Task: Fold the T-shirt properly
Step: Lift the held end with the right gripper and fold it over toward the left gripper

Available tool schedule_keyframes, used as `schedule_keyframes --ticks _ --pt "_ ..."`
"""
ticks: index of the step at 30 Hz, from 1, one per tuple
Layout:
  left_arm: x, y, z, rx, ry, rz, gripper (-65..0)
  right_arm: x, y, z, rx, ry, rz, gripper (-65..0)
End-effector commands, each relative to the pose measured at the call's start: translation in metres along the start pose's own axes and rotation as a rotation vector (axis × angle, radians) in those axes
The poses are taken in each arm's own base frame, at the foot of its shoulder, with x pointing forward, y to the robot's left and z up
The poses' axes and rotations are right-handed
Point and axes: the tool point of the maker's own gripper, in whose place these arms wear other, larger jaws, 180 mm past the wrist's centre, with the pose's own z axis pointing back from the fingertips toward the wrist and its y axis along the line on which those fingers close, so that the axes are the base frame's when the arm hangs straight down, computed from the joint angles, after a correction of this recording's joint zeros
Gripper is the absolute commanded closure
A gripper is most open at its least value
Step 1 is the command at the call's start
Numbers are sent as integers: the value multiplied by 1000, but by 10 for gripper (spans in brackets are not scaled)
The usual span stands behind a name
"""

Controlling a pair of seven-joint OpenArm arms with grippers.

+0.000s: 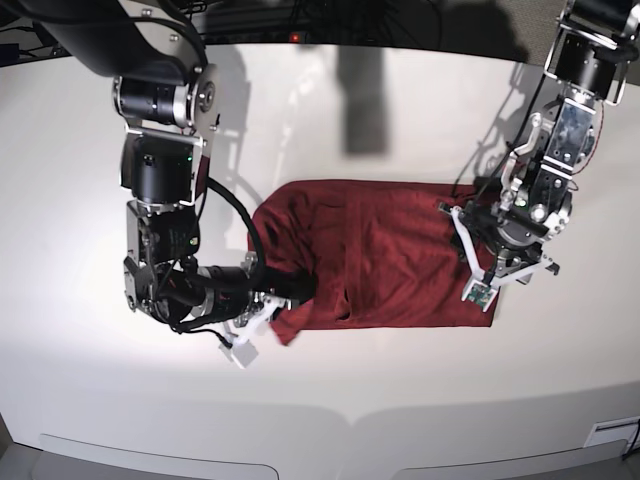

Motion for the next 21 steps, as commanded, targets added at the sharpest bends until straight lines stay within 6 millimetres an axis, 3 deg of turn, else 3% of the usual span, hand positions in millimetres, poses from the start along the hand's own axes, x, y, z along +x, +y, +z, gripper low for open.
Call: schedule_keyframes --ticks 1,5,10,14,17,21 --pt "15 13 3 32 -41 0 -309 24 5 12 5 -55 40 0" --pt "18 12 3 30 -57 2 -309 28 20 7 65 -76 30 0" --pt "16 17 3 58 -46 -26 -309 51 76 -12 239 -143 39 0" --pt "10 41 6 156 -22 -60 -309 74 125 -28 324 -177 84 0" --pt "2 58 9 209 0 -54 -309 84 132 -32 294 -179 133 0" --pt "-10 83 14 271 36 -75 -309 83 141 -45 261 -164 182 0"
